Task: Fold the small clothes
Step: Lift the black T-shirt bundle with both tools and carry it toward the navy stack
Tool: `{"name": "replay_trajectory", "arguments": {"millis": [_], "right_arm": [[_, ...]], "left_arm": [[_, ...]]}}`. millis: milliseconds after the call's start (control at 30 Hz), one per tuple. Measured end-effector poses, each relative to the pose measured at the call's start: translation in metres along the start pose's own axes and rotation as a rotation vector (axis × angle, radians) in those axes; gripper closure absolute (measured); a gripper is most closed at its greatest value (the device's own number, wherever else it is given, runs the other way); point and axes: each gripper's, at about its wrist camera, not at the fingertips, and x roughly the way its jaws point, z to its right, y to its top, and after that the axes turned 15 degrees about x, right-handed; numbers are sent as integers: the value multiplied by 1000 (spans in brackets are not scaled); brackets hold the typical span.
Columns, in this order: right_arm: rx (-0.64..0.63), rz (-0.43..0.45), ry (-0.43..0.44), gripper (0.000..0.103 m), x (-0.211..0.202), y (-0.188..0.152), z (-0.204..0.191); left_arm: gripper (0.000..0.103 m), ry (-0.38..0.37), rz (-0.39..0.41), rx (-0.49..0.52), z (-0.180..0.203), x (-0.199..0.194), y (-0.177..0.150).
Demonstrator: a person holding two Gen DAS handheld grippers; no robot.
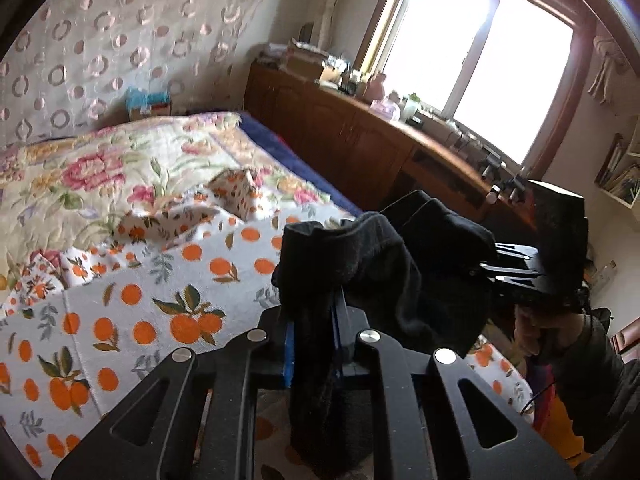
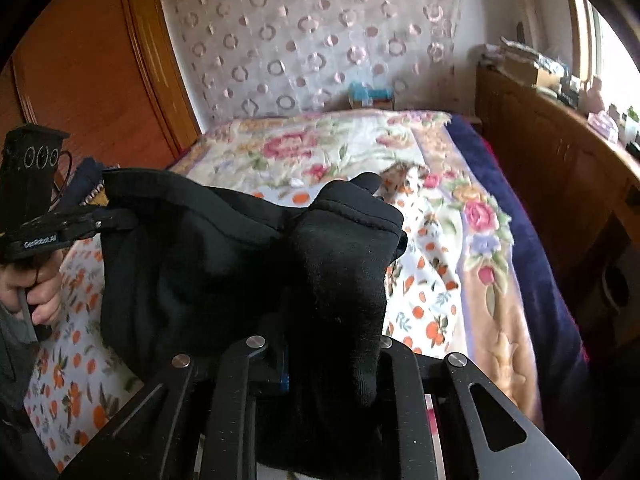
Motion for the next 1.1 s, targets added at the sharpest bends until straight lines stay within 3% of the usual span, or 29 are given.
{"name": "replay_trajectory", "arguments": {"millis": [233,667,1100], "right_arm": [[-59,46,46,84,-2,3,-24],[-235,49,160,84,45,18,-97],[-462,68,287,84,86,57,-187]], "left_arm": [[89,63,66,-17,-11,-42,-2],[89,285,115,-45,-49,-131,-35],[89,502,199,-124,-94,-223,-77]]}}
